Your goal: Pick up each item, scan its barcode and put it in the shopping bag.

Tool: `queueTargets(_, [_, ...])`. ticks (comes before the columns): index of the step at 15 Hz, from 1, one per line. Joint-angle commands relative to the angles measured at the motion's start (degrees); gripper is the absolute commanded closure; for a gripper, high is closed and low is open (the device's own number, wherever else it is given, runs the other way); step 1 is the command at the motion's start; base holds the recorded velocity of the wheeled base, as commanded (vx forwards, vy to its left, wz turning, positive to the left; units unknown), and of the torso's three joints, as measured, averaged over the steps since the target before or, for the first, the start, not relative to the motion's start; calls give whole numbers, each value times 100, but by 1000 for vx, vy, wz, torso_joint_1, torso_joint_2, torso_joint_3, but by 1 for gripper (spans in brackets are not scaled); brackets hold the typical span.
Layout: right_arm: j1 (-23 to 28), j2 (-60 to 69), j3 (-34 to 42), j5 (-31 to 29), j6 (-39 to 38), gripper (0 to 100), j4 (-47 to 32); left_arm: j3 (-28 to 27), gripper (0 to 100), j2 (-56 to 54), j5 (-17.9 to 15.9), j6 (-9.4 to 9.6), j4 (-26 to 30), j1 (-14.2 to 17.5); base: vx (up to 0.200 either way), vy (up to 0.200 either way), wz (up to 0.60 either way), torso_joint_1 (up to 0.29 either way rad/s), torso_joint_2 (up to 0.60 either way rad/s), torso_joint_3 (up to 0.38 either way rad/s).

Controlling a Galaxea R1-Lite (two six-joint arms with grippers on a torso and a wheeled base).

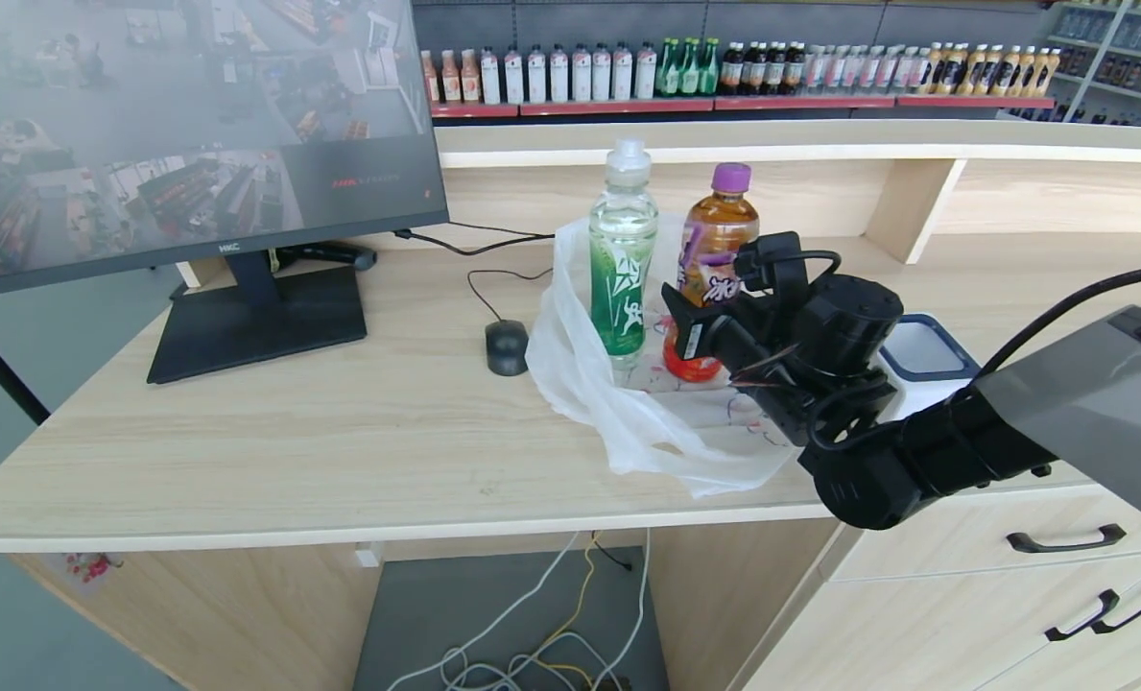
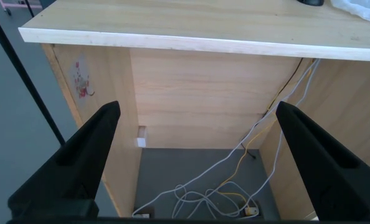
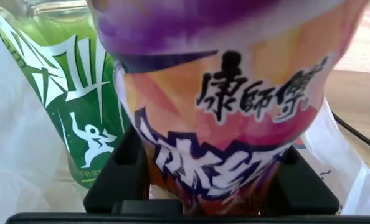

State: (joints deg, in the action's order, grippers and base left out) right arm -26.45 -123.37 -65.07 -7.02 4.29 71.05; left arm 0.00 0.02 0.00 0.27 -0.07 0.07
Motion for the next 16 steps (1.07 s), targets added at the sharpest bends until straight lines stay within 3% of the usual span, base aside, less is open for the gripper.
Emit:
queueTargets(1, [-9,-21,47,-10,2,100,6,0,0,-2,0,0,-1,1,0,0,0,0,0,0])
queueTargets(10, [-27,6,47,-10,2,100,6,0,0,-2,9,0,-1,1,0,0,0,0,0,0])
queueTargets(11, [-35,15,47,-10,2,0,6,0,0,-2,0,0,-1,1,0,0,0,0,0,0])
queueTargets(16, [-62,234,118,-1,2,0,14,0,0,-2,9,0,-1,1,0,0,0,0,0,0])
